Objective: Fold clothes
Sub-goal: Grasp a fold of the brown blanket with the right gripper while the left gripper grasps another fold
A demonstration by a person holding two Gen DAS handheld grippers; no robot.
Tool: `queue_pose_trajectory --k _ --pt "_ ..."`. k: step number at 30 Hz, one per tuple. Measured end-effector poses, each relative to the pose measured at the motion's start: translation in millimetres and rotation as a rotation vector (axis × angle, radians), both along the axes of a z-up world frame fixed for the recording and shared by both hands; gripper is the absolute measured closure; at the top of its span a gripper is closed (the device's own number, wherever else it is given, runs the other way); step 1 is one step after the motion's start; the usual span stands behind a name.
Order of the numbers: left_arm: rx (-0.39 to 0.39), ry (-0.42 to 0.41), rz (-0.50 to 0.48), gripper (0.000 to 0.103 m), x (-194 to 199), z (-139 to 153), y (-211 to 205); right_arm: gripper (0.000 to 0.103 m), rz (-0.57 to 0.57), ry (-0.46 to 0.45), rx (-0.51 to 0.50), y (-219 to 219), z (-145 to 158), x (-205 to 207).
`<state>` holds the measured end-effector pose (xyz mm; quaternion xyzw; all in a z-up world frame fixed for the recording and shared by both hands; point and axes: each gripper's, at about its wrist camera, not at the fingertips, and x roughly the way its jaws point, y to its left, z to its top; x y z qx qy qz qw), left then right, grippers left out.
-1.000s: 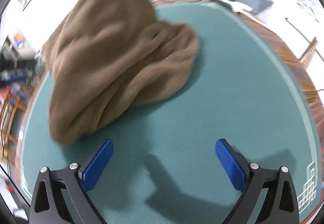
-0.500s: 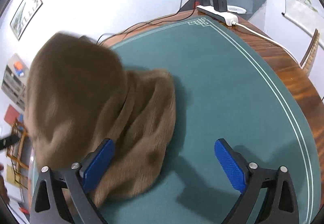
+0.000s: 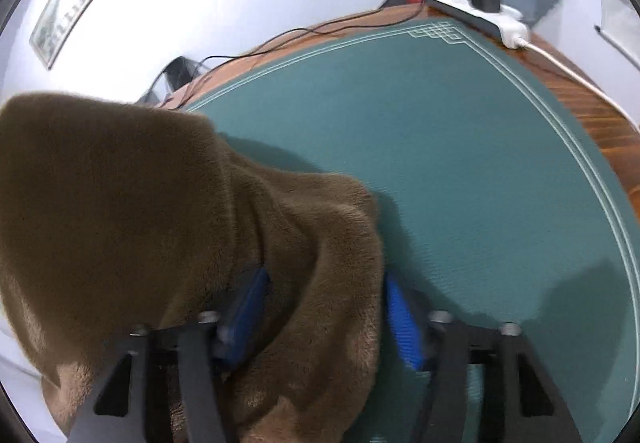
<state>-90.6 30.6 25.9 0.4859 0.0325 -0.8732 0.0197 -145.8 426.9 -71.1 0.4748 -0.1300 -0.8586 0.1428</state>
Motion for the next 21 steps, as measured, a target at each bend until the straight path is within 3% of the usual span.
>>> queue_pose_trajectory --k 3,6,9,15,18,21 --pt "0.005 0.048 0.013 0.0 -23.7 11.3 -11.2 0.082 0.003 -0.001 -0.034 0.6 -3.9 2.0" --pt "0.033 0.067 0.006 0.0 -64.7 15.3 -23.0 0.089 0.005 -0.002 -0.068 1.1 -7.7 4.1" --pt "0.078 0.043 -0.037 0.0 -105.9 6.5 -23.9 0.091 0.005 0.019 -0.053 -0.9 -3.4 12.8" --pt "0.181 -0.08 -0.121 0.0 -176.5 -35.3 -7.1 0.091 0.019 0.018 -0.027 -10.7 -3.5 15.6" --pt "0.191 -0.104 -0.191 0.0 -202.1 -45.7 10.0 0.09 0.014 0.008 -0.032 -12.0 -5.7 15.0" --pt "0.151 -0.124 -0.276 0.0 -220.6 -56.3 27.7 0.09 0.007 -0.002 -0.042 -14.6 -8.8 13.9"
